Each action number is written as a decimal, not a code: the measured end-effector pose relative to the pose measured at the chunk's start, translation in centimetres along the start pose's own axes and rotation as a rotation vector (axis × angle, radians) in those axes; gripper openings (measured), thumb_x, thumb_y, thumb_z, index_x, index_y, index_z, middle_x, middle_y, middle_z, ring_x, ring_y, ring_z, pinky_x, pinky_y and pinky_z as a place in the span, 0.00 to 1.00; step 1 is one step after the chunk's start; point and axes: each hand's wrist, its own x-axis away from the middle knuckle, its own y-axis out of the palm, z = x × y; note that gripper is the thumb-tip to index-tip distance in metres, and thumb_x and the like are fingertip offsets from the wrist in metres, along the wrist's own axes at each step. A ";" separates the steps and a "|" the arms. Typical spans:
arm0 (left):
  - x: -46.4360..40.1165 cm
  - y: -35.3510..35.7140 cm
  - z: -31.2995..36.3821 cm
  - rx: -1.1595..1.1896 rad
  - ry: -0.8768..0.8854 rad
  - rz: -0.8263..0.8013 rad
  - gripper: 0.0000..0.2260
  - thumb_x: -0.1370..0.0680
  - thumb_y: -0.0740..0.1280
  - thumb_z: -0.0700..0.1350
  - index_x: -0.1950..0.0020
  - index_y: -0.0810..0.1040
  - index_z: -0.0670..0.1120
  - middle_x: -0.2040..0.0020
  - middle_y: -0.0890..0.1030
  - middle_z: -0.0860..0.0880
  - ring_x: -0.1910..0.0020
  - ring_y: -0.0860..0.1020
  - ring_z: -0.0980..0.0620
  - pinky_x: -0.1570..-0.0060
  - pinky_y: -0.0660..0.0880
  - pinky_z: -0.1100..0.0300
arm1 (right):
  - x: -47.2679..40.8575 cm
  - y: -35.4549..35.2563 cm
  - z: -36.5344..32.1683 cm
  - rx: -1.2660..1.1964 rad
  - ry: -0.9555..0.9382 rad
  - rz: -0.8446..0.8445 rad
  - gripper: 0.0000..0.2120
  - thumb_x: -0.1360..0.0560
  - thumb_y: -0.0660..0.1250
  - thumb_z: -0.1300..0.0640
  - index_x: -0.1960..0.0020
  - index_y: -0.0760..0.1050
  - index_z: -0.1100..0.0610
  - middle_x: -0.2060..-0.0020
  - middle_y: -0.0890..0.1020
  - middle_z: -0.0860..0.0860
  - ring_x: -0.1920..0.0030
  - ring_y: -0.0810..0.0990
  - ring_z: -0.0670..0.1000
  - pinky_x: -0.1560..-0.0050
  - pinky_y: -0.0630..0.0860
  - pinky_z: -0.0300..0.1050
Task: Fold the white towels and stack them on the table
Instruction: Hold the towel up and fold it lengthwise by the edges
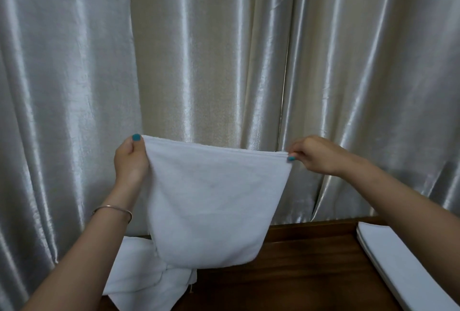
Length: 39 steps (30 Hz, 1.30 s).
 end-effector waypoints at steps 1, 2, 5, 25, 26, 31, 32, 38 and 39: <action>0.0 0.1 0.1 0.007 0.005 0.006 0.12 0.18 0.57 0.46 0.58 0.72 0.42 0.61 0.72 0.46 0.58 0.68 0.53 0.66 0.64 0.62 | 0.0 0.0 0.2 -0.050 0.013 0.014 0.09 0.22 0.63 0.58 0.52 0.82 0.59 0.53 0.83 0.53 0.51 0.80 0.56 0.50 0.74 0.49; 0.0 0.1 0.2 0.012 0.008 0.007 0.13 0.18 0.57 0.46 0.58 0.72 0.42 0.60 0.72 0.45 0.58 0.68 0.52 0.64 0.65 0.59 | -0.1 0.2 0.3 -0.111 0.052 0.037 0.09 0.23 0.65 0.58 0.54 0.83 0.60 0.55 0.84 0.55 0.53 0.81 0.56 0.51 0.75 0.49; 0.2 0.3 0.4 0.017 0.041 -0.005 0.15 0.18 0.56 0.47 0.63 0.69 0.45 0.65 0.71 0.49 0.63 0.68 0.54 0.63 0.66 0.59 | 0.1 0.9 0.4 -0.378 0.337 0.146 0.15 0.26 0.67 0.52 0.66 0.82 0.61 0.69 0.83 0.57 0.65 0.81 0.52 0.58 0.77 0.47; 0.9 0.3 -0.3 -0.009 0.051 0.062 0.18 0.18 0.57 0.45 0.69 0.62 0.50 0.70 0.66 0.54 0.70 0.62 0.58 0.74 0.62 0.70 | 1.3 1.1 -0.7 -0.855 0.394 0.365 0.10 0.38 0.80 0.60 0.66 0.78 0.56 0.71 0.80 0.49 0.72 0.77 0.43 0.69 0.74 0.34; 1.0 0.4 -0.2 0.031 0.039 0.070 0.18 0.18 0.56 0.46 0.68 0.64 0.50 0.69 0.67 0.54 0.70 0.64 0.59 0.73 0.63 0.71 | 1.2 1.0 -0.9 -0.989 0.401 0.391 0.10 0.38 0.80 0.63 0.66 0.78 0.57 0.73 0.80 0.48 0.72 0.77 0.42 0.68 0.77 0.33; 1.5 0.2 0.4 0.134 0.098 0.097 0.16 0.17 0.54 0.49 0.65 0.67 0.52 0.67 0.70 0.54 0.73 0.69 0.68 0.74 0.64 0.77 | 1.4 0.0 -0.7 -1.255 0.387 0.525 0.14 0.40 0.78 0.70 0.66 0.79 0.54 0.71 0.84 0.49 0.70 0.82 0.44 0.67 0.81 0.40; 1.5 0.1 0.5 0.145 0.106 0.093 0.16 0.17 0.54 0.49 0.65 0.67 0.52 0.67 0.70 0.54 0.73 0.68 0.69 0.74 0.64 0.77 | 1.4 -0.2 -0.6 -1.279 0.376 0.539 0.15 0.41 0.78 0.70 0.64 0.81 0.52 0.69 0.85 0.49 0.68 0.82 0.45 0.66 0.81 0.41; 1.5 0.2 1.0 0.208 0.148 0.076 0.15 0.17 0.54 0.48 0.64 0.68 0.53 0.66 0.70 0.54 0.72 0.68 0.68 0.71 0.65 0.75 | 1.4 -0.5 0.2 -1.481 0.274 0.520 0.28 0.51 0.80 0.59 0.51 0.83 0.51 0.60 0.87 0.51 0.59 0.84 0.47 0.58 0.80 0.37; 1.5 0.2 0.9 0.221 0.155 0.070 0.16 0.17 0.55 0.49 0.65 0.68 0.53 0.66 0.70 0.55 0.72 0.68 0.68 0.71 0.65 0.75 | 1.5 -0.5 0.3 -1.517 0.271 0.524 0.26 0.50 0.79 0.60 0.51 0.83 0.52 0.59 0.87 0.52 0.57 0.85 0.47 0.58 0.80 0.37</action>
